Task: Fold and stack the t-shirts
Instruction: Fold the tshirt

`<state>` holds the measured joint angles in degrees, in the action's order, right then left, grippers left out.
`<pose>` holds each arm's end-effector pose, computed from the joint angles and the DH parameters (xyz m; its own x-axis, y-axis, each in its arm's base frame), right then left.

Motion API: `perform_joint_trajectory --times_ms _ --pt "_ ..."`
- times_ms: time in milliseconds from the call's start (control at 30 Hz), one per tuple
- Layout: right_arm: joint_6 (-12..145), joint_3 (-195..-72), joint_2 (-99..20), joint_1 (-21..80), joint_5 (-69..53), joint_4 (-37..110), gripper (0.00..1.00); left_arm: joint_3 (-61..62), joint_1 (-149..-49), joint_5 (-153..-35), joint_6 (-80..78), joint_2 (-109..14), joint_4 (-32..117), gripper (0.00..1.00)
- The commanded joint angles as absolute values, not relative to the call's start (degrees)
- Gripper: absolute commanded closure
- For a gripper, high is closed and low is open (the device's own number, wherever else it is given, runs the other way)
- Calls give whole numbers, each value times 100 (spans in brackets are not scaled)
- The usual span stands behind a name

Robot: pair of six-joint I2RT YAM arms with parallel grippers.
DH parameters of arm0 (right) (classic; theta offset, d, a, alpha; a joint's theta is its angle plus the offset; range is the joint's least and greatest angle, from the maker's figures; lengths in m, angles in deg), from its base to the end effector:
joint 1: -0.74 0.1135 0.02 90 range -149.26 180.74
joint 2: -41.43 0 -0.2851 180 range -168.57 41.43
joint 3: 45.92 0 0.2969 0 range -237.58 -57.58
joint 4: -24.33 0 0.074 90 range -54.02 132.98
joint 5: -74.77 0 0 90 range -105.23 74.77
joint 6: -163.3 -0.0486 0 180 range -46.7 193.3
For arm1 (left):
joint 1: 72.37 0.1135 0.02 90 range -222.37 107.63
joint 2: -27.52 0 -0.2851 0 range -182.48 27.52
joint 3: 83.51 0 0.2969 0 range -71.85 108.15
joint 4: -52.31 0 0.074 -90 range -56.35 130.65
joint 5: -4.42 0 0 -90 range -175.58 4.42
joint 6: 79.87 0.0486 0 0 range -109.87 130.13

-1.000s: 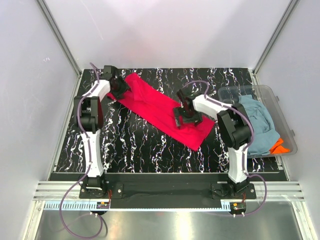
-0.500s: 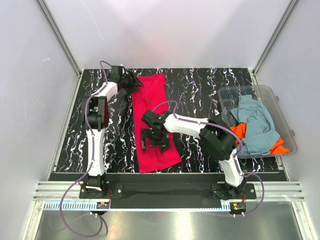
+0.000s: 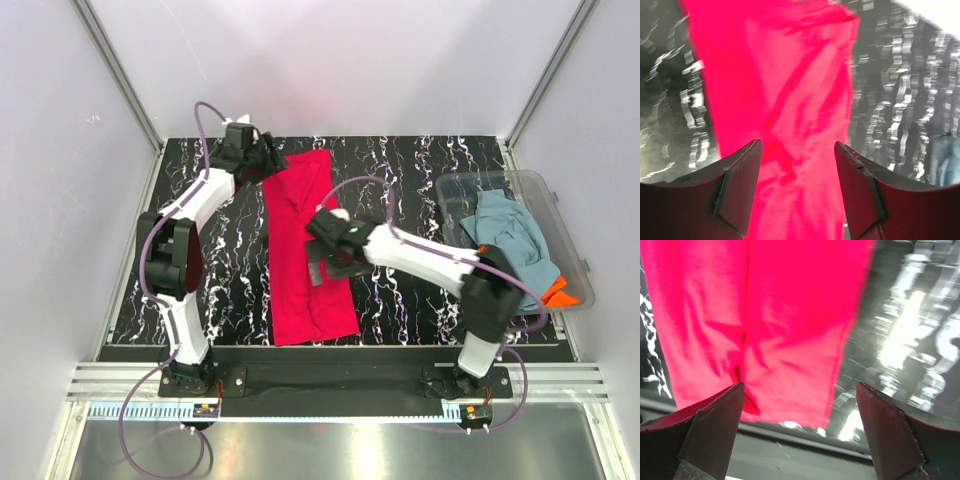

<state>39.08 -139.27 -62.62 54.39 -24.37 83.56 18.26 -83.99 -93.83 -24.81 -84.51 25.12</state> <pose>0.2568 0.3360 0.2204 -0.8894 -0.2718 -0.3677 -0.3177 0.9456 0.0696 0.5040 -0.1108 0.2507 -0.6663 -0.4416 -0.6008 -0.0862 0.8460 -0.5262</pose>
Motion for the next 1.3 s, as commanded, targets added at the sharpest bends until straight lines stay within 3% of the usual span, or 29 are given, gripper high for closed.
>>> perform_joint_trajectory --times_ms 0,133,333,633,767,1167,1267 --pt "4368 -13511 -5413 5015 -2695 8775 0 1806 -8766 -8839 -2362 -8532 2615 36" --pt "4253 -12896 -4893 4373 -1604 8548 0 2157 -9056 -8655 -2415 -9103 2510 36" --pt "4509 -12675 -4488 4170 -1356 8468 0 3141 -9100 -8435 -2415 -10349 2413 37" --pt "4333 -12552 -4330 3749 -592 8283 3 5637 -8986 -9568 -2125 -12040 1859 39" --pt "4315 -12465 -4435 3651 -91 8239 2 5297 -8968 -9675 -1870 -11515 1824 36" --pt "4368 -11754 -4243 3282 911 7906 0 2187 -8942 -8647 -1658 -6963 954 33" --pt "4385 -11332 -4050 3107 1280 7687 8 826 -8959 -8908 -2027 -5768 769 38"
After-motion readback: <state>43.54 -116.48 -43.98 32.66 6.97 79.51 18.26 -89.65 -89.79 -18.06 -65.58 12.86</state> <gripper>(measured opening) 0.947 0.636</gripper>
